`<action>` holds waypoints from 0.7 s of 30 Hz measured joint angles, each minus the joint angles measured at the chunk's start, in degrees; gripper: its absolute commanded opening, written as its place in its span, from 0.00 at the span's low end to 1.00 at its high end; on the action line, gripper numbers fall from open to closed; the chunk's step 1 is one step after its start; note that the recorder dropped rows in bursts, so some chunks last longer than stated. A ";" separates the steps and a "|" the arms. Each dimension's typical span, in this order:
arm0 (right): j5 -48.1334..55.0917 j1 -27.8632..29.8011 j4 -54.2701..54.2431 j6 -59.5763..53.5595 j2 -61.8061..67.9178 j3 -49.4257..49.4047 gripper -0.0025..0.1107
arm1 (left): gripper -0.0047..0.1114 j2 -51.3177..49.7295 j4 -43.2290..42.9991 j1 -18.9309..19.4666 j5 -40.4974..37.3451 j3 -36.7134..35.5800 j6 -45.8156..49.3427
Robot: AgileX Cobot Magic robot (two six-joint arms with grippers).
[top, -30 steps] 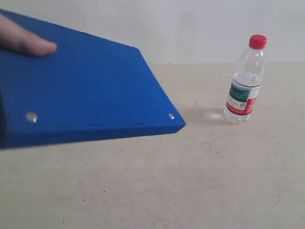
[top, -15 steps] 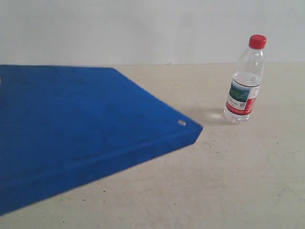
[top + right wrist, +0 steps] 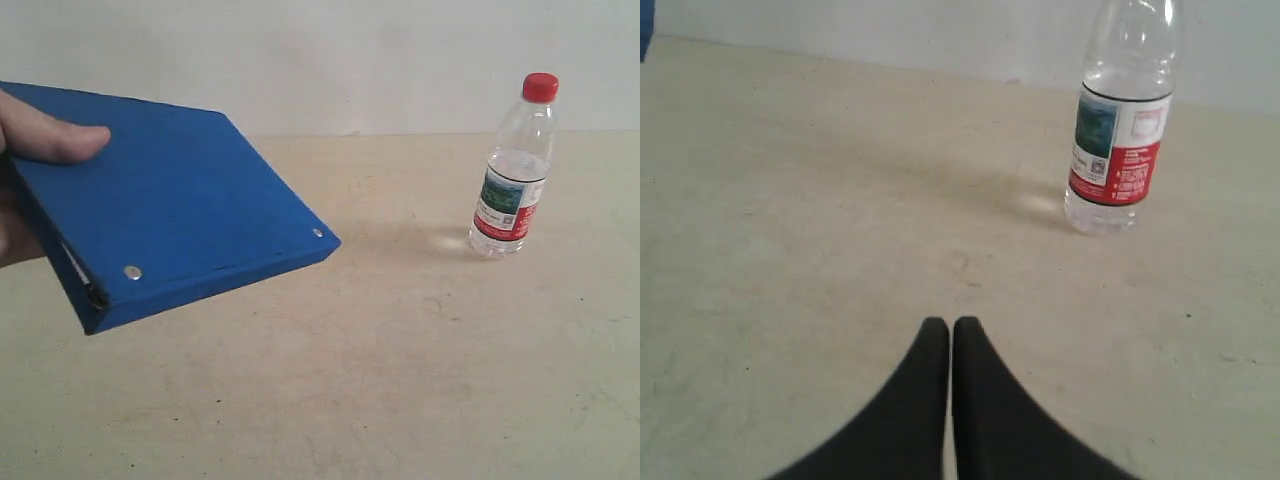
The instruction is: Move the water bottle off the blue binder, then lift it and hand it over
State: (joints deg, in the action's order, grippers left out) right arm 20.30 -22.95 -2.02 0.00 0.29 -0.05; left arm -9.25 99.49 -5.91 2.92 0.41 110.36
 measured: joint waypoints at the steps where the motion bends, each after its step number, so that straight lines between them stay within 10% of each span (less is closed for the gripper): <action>1: 0.39 1.72 0.00 0.00 0.00 0.00 0.02 | 0.08 0.00 0.00 0.00 0.00 0.00 0.00; 9: 1.13 22.35 -1.28 0.00 0.00 0.00 0.02 | 0.08 0.00 0.00 0.00 0.11 0.00 0.00; 21: 1.27 19.78 -1.55 0.00 0.00 0.00 0.02 | 0.08 0.00 0.00 0.00 0.11 0.00 0.00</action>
State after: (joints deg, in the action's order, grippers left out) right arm 21.56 -3.16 -3.57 0.00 0.29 -0.05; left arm -9.25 99.49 -5.91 3.03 0.41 110.36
